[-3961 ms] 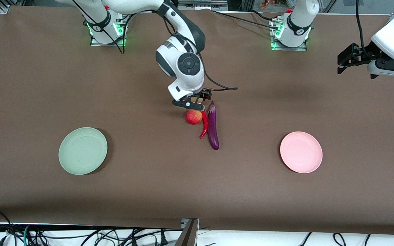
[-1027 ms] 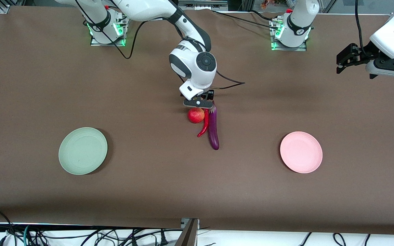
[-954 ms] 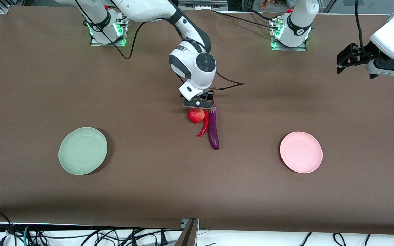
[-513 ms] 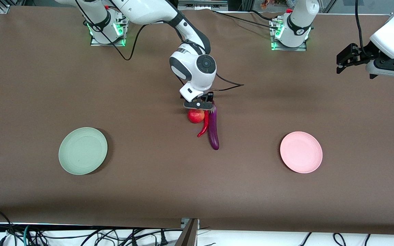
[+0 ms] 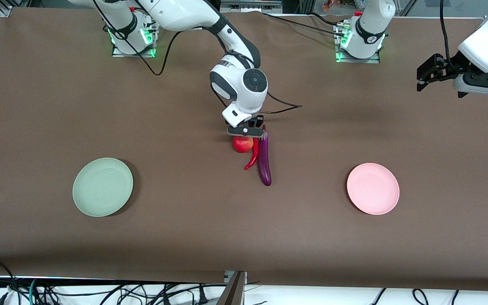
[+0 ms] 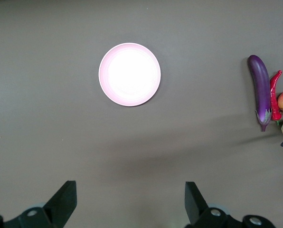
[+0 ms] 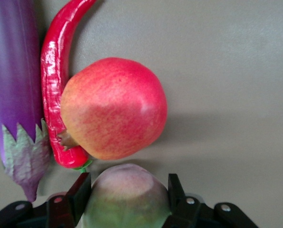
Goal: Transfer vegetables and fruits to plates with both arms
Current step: 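Carry the peach to the green plate with the right gripper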
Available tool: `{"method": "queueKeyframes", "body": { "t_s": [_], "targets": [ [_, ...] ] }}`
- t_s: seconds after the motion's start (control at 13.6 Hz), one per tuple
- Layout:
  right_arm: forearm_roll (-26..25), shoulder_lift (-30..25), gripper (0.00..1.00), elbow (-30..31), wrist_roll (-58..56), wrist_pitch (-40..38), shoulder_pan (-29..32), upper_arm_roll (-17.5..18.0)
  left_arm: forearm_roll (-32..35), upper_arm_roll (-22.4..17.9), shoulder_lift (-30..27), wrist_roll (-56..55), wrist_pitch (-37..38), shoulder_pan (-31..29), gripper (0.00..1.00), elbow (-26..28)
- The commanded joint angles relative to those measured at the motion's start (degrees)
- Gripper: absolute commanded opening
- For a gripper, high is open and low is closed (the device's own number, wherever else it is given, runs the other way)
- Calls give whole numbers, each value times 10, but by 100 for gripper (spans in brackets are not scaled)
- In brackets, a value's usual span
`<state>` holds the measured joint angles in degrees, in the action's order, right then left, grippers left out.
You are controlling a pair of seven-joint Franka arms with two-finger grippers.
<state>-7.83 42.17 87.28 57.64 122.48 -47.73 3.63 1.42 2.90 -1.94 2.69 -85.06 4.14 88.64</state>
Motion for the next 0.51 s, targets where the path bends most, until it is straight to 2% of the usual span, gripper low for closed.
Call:
{"method": "queueKeyframes", "body": {
  "t_s": [0.0,0.29,0.44],
  "targets": [
    [0,-51,33,1,-26,-69,6,0,5,0,4,8,13,3,100,-16],
    [22,-107,32,0,-129,-144,65,-5,5,0,4,8,12,3,100,-16],
    [21,-117,32,0,-210,-167,103,-36,5,0,4,8,12,3,100,-17]
  ]
}}
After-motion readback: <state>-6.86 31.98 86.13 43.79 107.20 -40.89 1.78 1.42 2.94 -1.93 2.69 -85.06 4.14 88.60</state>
